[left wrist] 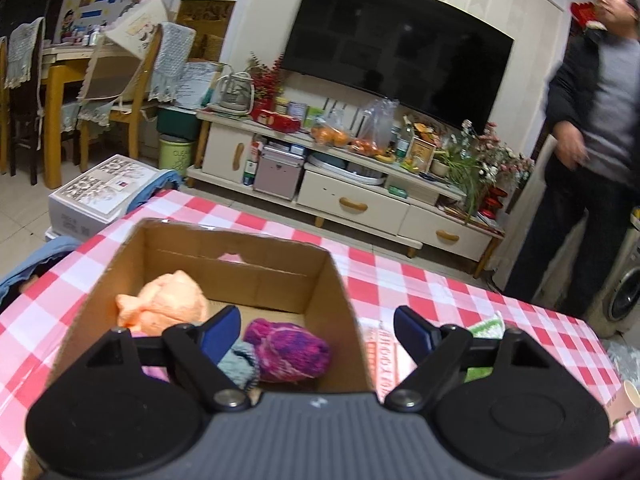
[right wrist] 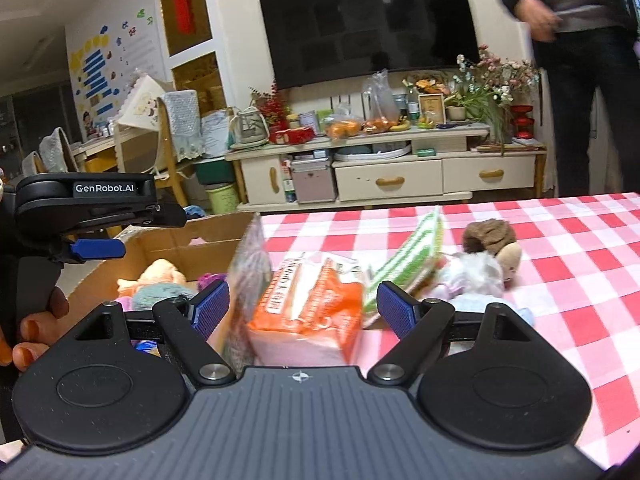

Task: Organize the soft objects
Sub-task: 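Move the left tool to the white fluffy ring while the right tool approaches the brown plush doll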

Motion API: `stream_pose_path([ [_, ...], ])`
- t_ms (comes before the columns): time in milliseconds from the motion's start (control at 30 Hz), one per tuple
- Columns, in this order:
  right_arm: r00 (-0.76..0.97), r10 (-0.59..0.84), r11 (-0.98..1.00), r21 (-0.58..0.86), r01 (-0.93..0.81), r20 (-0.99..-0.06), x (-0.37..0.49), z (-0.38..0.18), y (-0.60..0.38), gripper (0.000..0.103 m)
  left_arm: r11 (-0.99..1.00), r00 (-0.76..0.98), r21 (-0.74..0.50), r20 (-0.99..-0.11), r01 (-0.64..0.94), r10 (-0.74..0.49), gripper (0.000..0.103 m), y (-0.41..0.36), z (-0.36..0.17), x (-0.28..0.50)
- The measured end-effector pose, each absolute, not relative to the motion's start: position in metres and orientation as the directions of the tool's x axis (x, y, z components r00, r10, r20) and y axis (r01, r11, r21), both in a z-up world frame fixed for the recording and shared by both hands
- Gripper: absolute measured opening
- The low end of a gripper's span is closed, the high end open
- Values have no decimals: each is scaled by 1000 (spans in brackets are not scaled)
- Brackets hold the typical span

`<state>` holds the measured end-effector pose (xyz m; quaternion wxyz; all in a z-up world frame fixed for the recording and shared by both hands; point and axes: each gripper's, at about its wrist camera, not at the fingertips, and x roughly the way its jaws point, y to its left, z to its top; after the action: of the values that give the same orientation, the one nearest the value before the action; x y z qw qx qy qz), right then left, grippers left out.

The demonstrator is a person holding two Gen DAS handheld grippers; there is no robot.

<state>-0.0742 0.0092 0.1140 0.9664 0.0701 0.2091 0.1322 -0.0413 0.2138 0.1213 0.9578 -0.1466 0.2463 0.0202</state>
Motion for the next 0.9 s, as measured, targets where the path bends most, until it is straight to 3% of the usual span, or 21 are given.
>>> stream_pose_path([
  [900, 925, 66, 959, 279, 45, -374, -67, 101, -98, 102, 986, 852, -144, -503, 81, -144, 86, 119, 109, -39],
])
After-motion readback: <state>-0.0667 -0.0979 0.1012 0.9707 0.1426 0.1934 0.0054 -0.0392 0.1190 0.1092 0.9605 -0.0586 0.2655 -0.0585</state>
